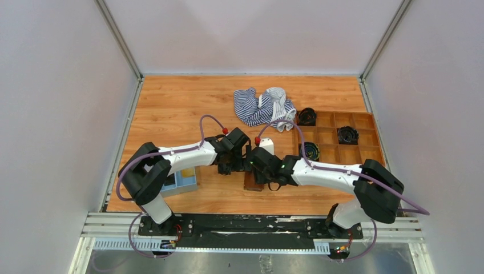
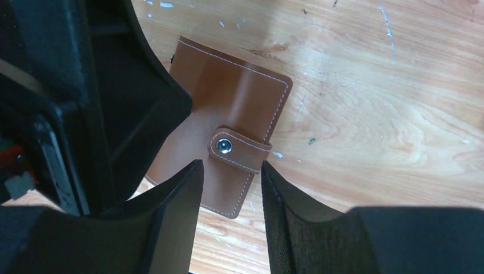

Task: Take the credit cards out of the card holder
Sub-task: Open the card holder at the center of the board.

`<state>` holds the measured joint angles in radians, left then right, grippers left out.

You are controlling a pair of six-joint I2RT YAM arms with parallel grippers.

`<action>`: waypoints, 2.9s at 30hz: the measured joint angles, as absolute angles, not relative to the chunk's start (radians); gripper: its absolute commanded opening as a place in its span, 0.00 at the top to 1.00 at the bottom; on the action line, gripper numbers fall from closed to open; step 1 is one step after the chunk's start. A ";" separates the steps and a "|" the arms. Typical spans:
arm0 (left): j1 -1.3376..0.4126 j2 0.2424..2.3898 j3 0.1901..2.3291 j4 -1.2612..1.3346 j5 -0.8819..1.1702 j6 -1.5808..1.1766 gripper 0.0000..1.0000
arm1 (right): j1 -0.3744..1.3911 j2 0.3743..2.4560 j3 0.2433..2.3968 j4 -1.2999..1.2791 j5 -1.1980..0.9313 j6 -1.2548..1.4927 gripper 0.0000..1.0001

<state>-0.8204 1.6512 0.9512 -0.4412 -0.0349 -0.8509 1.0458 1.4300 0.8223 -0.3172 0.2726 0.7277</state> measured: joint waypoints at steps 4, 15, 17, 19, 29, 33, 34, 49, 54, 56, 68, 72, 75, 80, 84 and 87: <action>-0.820 1.655 0.951 -0.428 -0.029 -0.857 0.06 | 1.046 1.467 0.822 -0.287 0.270 0.731 0.58; -0.815 1.670 0.961 -0.420 -0.019 -0.864 0.06 | 1.045 1.506 0.831 -0.253 0.289 0.746 0.90; -0.815 1.674 0.964 -0.417 -0.017 -0.864 0.06 | 1.045 1.505 0.831 -0.242 0.291 0.755 0.98; -0.815 1.679 0.968 -0.413 -0.014 -0.864 0.06 | 1.045 1.503 0.830 -0.236 0.292 0.761 1.00; -0.814 1.710 0.983 -0.409 -0.006 -0.863 0.06 | 1.045 1.442 0.782 -0.238 0.318 0.774 1.00; -0.812 1.723 0.992 -0.392 0.010 -0.863 0.06 | 1.045 1.435 0.770 -0.239 0.321 0.781 1.00; -0.811 1.724 0.992 -0.391 0.013 -0.863 0.06 | 1.045 1.431 0.768 -0.239 0.321 0.783 1.00; -0.817 1.734 1.005 -0.415 -0.003 -0.810 0.18 | 1.045 1.391 0.744 -0.231 0.359 0.785 0.65; -0.857 1.758 1.046 -0.453 -0.058 -0.741 0.19 | 1.039 1.388 0.744 -0.231 0.371 0.785 0.65; -0.868 1.770 1.063 -0.466 -0.072 -0.716 0.18 | 1.034 1.377 0.741 -0.227 0.371 0.786 0.65; -0.872 1.806 1.105 -0.508 -0.064 -0.672 0.18 | 1.021 1.339 0.657 -0.163 0.350 0.790 0.63; -0.871 1.810 1.111 -0.514 -0.062 -0.672 0.18 | 1.021 1.354 0.655 -0.145 0.348 0.789 0.63; -0.869 1.812 1.113 -0.516 -0.059 -0.671 0.18 | 1.021 1.359 0.655 -0.141 0.349 0.789 0.59; -0.867 1.813 1.114 -0.517 -0.054 -0.669 0.18 | 1.021 1.372 0.657 -0.134 0.351 0.789 0.62; -0.867 1.813 1.114 -0.516 -0.054 -0.669 0.17 | 1.021 1.372 0.657 -0.141 0.367 0.792 0.82; -0.867 1.814 1.114 -0.516 -0.052 -0.668 0.17 | 1.021 1.356 0.651 -0.147 0.376 0.798 0.93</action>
<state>-0.8665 1.8141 1.1137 -0.5159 -0.0525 -0.6682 1.0206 1.3560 0.6514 -0.1474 0.3756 0.7979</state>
